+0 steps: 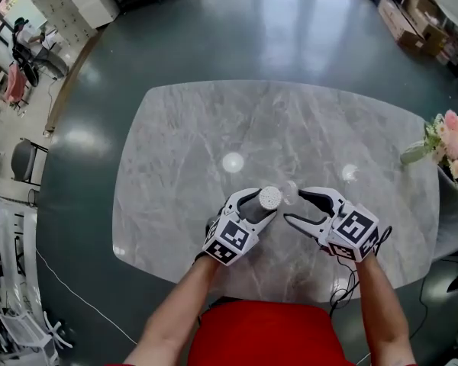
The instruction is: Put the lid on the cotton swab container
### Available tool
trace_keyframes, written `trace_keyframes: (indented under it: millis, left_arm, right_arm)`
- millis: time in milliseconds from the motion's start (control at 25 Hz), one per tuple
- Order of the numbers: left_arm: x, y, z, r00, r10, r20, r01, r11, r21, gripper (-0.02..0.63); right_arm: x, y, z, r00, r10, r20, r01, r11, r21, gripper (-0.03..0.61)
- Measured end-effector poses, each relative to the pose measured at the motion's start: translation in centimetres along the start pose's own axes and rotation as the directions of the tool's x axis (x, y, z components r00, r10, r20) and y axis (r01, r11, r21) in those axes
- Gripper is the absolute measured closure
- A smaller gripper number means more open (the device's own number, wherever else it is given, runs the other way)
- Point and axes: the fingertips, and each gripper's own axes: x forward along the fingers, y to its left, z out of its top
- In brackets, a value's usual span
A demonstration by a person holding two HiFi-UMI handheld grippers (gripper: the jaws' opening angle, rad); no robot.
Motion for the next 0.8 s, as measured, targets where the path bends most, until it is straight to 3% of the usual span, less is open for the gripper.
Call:
trace_keyframes:
  millis: [240,360,640,800]
  left_arm:
    - [0.2,-0.2,-0.1,1.0,-0.003,-0.008,0.003,1.0,0.014,0.333]
    - [0.3,-0.1,-0.1,1.0,-0.004,-0.007,0.004,1.0,0.018,0.339]
    - [0.2,-0.3,-0.1,1.0,-0.011,-0.005,0.011,0.999,0.036,0.339]
    - [0.4,-0.1,0.0,1.0,0.016,-0.007,-0.015,0.999,0.028,0.337]
  right_arm:
    - [2.7,2.6,1.3,0.989,0.084,-0.125,-0.102,0.984,-0.143,0.316]
    - [4.2,3.5,1.1,0.972,0.112,-0.209,-0.152,0.971,-0.184,0.367]
    - [6.4,3.2,0.3,0.936,0.025,-0.352,-0.117,0.963,-0.244,0.48]
    - [6.9,2.9,0.0,0.914,-0.049,-0.403,-0.071,0.958,-0.278,0.491]
